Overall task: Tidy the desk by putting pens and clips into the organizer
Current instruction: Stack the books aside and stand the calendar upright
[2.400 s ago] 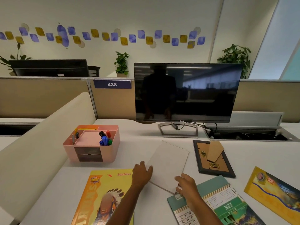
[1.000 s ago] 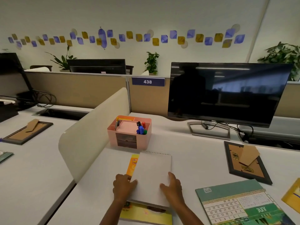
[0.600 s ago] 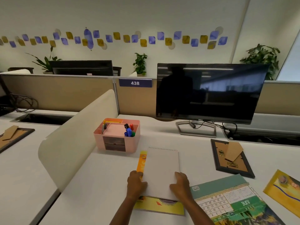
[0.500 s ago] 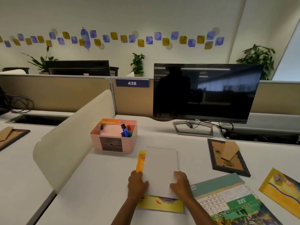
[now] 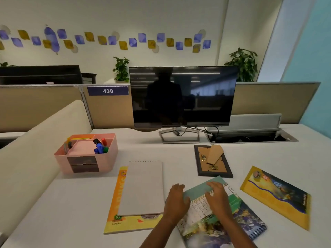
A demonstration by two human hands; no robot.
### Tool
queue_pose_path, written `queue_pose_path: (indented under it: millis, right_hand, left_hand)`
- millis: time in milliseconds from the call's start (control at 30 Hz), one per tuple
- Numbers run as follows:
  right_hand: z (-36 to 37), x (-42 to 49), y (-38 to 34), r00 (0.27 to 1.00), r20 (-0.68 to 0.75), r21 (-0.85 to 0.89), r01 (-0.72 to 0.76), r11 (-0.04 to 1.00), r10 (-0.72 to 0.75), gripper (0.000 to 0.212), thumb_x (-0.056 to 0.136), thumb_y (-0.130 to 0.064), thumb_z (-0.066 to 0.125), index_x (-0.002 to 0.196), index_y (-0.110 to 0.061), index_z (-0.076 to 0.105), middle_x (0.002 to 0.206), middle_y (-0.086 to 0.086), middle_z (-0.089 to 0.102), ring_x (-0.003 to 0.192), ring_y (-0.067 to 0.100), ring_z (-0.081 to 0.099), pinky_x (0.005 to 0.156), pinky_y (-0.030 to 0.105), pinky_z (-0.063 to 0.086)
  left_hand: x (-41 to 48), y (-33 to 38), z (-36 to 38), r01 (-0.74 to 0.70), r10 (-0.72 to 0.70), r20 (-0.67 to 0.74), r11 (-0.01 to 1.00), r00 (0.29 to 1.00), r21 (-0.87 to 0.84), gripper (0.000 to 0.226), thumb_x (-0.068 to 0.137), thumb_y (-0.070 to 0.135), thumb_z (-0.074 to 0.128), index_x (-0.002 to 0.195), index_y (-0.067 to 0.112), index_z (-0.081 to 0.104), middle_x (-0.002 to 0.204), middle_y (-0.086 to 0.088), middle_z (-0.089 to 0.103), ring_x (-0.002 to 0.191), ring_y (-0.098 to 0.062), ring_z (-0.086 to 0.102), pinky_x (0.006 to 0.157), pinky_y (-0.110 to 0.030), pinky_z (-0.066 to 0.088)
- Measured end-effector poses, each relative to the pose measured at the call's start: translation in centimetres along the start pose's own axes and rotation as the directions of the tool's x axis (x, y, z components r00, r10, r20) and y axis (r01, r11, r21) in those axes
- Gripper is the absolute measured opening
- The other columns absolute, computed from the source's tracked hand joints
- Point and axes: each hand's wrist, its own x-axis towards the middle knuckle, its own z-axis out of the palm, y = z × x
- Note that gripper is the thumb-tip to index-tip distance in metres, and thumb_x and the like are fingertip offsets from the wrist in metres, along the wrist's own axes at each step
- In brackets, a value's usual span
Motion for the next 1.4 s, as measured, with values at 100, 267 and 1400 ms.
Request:
queue_pose_path:
  millis: [100,267,1400]
  right_hand:
    - [-3.3,0.6,3.1,0.992,-0.091,0.001,-0.088,0.996,0.088,0.032,0.084,0.006,0.052,0.116,0.006,0.054,0.126,0.024,0.049,0.116,0.036,0.049,0.093,0.034,0.042]
    - [-8.1,1.1,8.2,0.963,-0.213,-0.096,-0.190,0.977,0.166,0.034,0.081,0.003,0.059,0.114,0.009,0.056,0.124,0.030,0.051,0.118,0.041,0.046,0.098,0.047,0.040]
    - [-13.2,0.1,13.2,0.997,-0.061,-0.385,-0.062,0.921,0.041,0.081,0.083,-0.070,0.014,0.114,-0.011,0.060,0.110,0.020,0.065,0.101,0.037,0.063,0.071,0.047,0.056]
  left_hand:
    - [0.6,3.2,2.0,-0.059,0.062,0.069,0.997,0.996,-0.055,0.046,0.094,0.020,0.046,0.138,0.010,0.035,0.142,-0.007,0.038,0.128,-0.019,0.039,0.104,-0.023,0.030]
    - [1.6,7.8,5.3,-0.096,0.118,0.168,0.986,0.979,-0.133,0.047,0.095,0.020,0.046,0.139,0.011,0.034,0.144,-0.008,0.037,0.129,-0.020,0.040,0.100,-0.021,0.033]
    - [8.2,15.6,10.7,0.356,-0.164,0.317,0.517,0.934,-0.779,0.023,0.094,-0.004,0.040,0.079,0.007,0.053,0.081,-0.009,0.060,0.072,-0.018,0.059,0.050,-0.020,0.053]
